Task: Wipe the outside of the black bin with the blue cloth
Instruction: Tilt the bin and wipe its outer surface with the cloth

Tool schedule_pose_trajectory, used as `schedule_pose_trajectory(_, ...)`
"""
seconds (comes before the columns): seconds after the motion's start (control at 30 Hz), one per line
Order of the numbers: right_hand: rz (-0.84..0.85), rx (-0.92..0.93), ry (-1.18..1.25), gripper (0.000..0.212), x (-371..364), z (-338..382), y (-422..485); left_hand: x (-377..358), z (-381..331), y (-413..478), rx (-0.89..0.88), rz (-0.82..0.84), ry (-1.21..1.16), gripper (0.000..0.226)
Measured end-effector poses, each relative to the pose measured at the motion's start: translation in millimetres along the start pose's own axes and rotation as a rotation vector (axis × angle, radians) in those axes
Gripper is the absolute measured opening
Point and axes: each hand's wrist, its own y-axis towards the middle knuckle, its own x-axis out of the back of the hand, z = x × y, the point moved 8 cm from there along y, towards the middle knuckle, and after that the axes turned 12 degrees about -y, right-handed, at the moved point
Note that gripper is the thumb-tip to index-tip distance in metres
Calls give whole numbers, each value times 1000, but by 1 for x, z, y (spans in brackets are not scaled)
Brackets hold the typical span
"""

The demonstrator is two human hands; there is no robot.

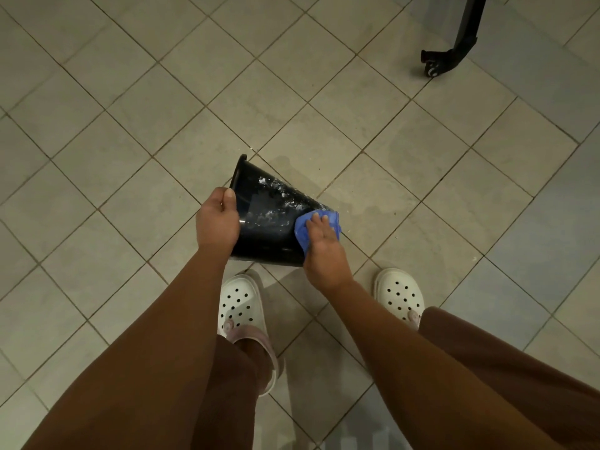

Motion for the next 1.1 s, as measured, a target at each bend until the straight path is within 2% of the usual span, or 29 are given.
schedule_pose_trajectory(0.07, 33, 7, -3, 66, 3, -2, 13, -1, -1, -1, -8, 9, -3, 32)
schedule_pose_trajectory(0.2, 108, -177, 45, 62, 10, -27, 19, -5, -5, -1, -34, 22, 13, 30)
schedule_pose_trajectory(0.33, 33, -238, -6, 64, 7, -18, 1, -6, -2, -2, -19, 24, 54, 30)
schedule_pose_trajectory(0.53, 51, -46, -20, 67, 2, 1, 8, 0, 3, -4, 28, -3, 4, 33)
schedule_pose_trajectory(0.7, 99, -259, 51, 65, 8, -29, 10, -3, -2, -5, 22, -5, -23, 32)
schedule_pose_trajectory(0.83, 67, -380, 57, 42, 16, -50, 11, 2, 7, -5, 111, 6, -120, 33)
schedule_pose_trajectory(0.9, -10, -419, 108, 37, 26, -54, 11, 2, 7, -5, 156, 20, -177, 31)
schedule_pose_trajectory(1.0, -315, -351, 95, 29, 54, -46, 6, 3, 7, -3, 200, 21, -216, 27)
schedule_pose_trajectory(1.1, -406, -332, 117, 30, 70, -40, 4, 1, 9, -2, 226, 28, -204, 31)
